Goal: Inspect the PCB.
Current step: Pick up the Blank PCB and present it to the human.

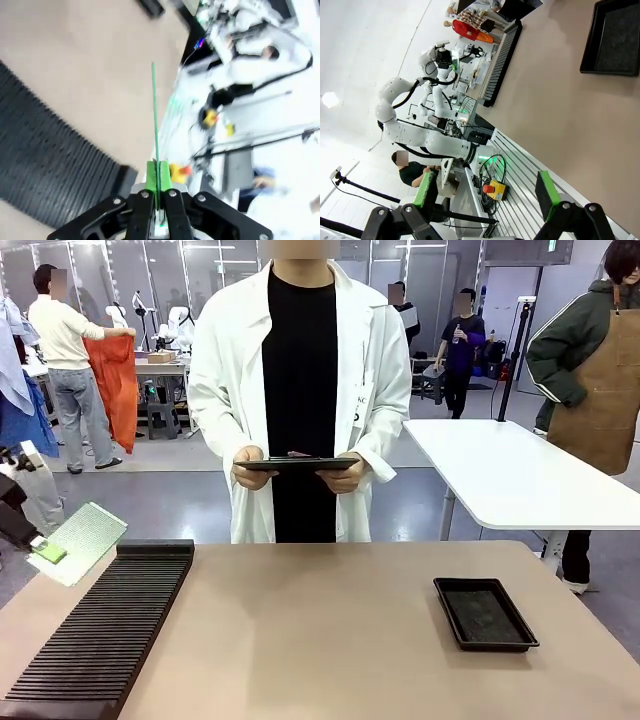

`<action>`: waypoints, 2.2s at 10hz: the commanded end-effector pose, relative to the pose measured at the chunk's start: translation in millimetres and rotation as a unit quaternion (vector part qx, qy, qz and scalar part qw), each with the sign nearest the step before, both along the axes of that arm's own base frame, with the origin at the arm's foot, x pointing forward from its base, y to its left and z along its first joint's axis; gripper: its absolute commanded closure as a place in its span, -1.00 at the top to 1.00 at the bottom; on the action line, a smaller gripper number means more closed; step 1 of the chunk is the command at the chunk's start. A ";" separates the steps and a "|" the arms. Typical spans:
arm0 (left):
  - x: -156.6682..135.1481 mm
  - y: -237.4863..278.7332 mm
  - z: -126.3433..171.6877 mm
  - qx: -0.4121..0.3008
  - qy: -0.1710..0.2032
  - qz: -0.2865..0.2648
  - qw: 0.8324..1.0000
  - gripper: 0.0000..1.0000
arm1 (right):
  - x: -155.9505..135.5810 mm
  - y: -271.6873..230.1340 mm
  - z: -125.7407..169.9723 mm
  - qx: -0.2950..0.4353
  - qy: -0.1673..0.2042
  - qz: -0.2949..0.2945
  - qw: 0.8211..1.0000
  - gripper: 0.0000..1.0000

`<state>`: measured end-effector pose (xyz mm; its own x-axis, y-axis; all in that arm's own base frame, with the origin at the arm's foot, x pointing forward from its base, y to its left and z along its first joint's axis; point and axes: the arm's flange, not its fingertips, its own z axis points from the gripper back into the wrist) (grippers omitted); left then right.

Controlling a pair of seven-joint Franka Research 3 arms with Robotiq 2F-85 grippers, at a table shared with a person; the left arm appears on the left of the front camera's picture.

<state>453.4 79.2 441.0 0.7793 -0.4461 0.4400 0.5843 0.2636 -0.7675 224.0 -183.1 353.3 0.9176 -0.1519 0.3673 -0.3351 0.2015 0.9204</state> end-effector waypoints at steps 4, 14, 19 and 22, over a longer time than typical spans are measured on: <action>-21.5 -79.7 -37.0 -0.132 0.155 0.153 0.967 -1.00 | 1.8 0.6 0.6 0.001 -0.002 -0.001 1.000 1.00; 96.2 -143.7 -53.6 -0.207 0.229 0.150 0.939 -1.00 | 1.8 0.6 0.6 0.001 -0.002 -0.001 1.000 1.00; 94.4 -144.0 -57.3 -0.191 0.234 0.160 0.940 -1.00 | 1.8 0.6 0.6 0.001 -0.002 -0.001 1.000 1.00; 94.4 -144.0 -57.3 -0.191 0.234 0.160 0.940 -1.00 | 1.8 0.6 0.6 0.001 -0.002 -0.001 1.000 1.00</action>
<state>548.9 -63.2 378.4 0.9939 -0.0311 0.1056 0.1060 0.0106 -0.9943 224.1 -183.1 353.4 0.9176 -0.1515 0.3674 -0.3352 0.2018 0.9203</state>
